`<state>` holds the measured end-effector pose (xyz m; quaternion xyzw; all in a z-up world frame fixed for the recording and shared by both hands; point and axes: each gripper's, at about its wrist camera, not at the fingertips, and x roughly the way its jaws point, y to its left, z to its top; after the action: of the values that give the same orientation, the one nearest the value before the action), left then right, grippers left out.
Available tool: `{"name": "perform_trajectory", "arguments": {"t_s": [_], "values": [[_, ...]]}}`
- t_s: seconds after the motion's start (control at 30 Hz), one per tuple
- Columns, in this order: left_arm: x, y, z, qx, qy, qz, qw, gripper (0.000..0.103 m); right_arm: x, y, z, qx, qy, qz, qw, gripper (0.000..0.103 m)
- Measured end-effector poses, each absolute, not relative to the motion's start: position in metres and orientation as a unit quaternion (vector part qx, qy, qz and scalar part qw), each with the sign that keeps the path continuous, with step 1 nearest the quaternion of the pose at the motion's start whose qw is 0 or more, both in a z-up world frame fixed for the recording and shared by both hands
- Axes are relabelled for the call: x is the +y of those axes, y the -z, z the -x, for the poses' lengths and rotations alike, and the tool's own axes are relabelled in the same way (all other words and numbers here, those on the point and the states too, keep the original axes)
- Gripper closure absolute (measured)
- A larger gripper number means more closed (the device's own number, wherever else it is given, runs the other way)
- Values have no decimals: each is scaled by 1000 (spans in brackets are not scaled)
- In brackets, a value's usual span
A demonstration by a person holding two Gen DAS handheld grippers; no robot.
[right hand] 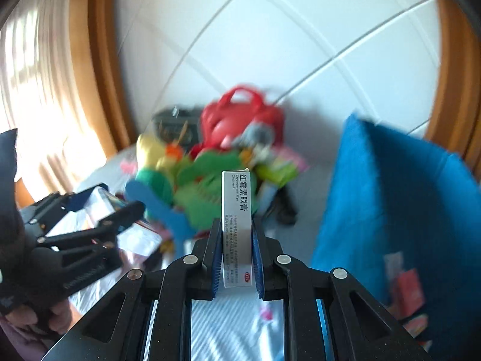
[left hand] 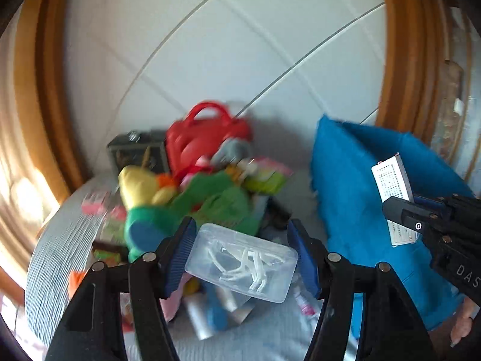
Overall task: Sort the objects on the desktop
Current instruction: 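Carry the floss pick box and the ointment box over the blue crate with both tools, then open both tools to drop the floss box and the ointment box into the crate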
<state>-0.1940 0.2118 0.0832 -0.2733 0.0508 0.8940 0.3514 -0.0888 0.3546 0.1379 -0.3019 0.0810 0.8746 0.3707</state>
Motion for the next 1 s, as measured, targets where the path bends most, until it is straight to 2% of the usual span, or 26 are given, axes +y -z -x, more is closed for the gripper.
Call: {"name": "perform_trajectory", "arguments": {"t_s": [0.23,0.43,0.57,0.73,0.83,1.0], "values": [[309,-150,150,48,-876,223,425,41,410,-186,2,69,-837,279,465,85],[418,-176,114,75,-845,239,473,41,498,-174,-64,98,-779,342,515,85],[500,-148,107,130,-814,313,471,41,573,-125,-99,169,-735,423,503,85],[578,-83,104,217,-776,393,444,41,631,-76,-130,237,-694,485,477,85],[592,-59,105,239,-757,425,436,41,649,-57,-134,253,-677,513,462,85],[597,-49,109,235,-749,446,430,41,660,-29,-133,262,-660,549,441,85]]}}
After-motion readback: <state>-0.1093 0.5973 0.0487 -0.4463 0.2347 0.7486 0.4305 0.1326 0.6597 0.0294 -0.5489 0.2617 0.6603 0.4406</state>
